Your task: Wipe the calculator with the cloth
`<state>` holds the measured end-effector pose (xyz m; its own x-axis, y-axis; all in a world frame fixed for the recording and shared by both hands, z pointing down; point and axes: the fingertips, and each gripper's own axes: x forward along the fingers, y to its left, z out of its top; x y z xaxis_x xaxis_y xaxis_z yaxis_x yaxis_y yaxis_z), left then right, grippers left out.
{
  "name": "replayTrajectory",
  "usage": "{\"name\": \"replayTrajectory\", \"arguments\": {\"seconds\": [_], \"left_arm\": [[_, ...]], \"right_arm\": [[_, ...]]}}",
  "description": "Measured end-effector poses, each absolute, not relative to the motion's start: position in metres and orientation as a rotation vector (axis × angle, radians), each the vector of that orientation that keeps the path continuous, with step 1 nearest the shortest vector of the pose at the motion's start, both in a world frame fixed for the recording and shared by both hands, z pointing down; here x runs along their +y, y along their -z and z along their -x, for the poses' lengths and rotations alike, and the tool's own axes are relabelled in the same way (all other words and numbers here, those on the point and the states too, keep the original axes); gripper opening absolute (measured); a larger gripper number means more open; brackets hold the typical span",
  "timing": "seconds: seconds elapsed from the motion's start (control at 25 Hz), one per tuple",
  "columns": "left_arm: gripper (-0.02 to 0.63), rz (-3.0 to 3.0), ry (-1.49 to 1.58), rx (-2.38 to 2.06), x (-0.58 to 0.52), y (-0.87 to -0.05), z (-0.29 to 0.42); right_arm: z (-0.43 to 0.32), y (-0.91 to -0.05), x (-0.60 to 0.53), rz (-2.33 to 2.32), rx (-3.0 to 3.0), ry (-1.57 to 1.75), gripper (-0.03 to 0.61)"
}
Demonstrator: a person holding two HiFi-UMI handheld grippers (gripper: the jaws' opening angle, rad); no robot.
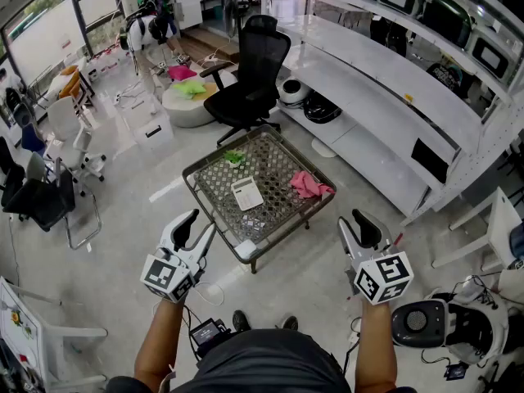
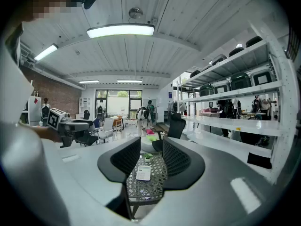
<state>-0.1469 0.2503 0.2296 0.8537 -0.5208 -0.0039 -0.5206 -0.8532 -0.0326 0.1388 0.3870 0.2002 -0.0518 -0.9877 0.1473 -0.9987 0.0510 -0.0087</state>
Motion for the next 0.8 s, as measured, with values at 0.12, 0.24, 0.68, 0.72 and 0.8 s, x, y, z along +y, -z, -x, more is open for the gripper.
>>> {"name": "replayTrajectory", "arguments": {"seconds": [0.12,0.24,0.68,0.72,0.8], "left_arm": [[0.212,2.981,-0.005,0.79,0.253,-0.236,0.158],[0.212,2.982,-0.004,0.782,0.25,-0.234,0.156],[0.212,3.01,-0.033,0.721,0.231,-0.237,0.172],[0.212,3.012,-0.036,0.715,0.228,-0.237,0.174],[0.212,3.015,-0.049,0.704,0.22,-0.237,0.176]], "right_arm": [[-0.127,-0.204,0.386,-2.092,-2.196,-0.164,0.127],[-0.13,-0.201,0.384,-2.094,-2.188,-0.168,0.127],[-0.11,-0.197,0.374,-2.175,-2.166,-0.169,0.127],[-0.108,-0.196,0.372,-2.186,-2.167,-0.17,0.129],[-0.105,-0.196,0.367,-2.202,-2.161,-0.17,0.129]]}}
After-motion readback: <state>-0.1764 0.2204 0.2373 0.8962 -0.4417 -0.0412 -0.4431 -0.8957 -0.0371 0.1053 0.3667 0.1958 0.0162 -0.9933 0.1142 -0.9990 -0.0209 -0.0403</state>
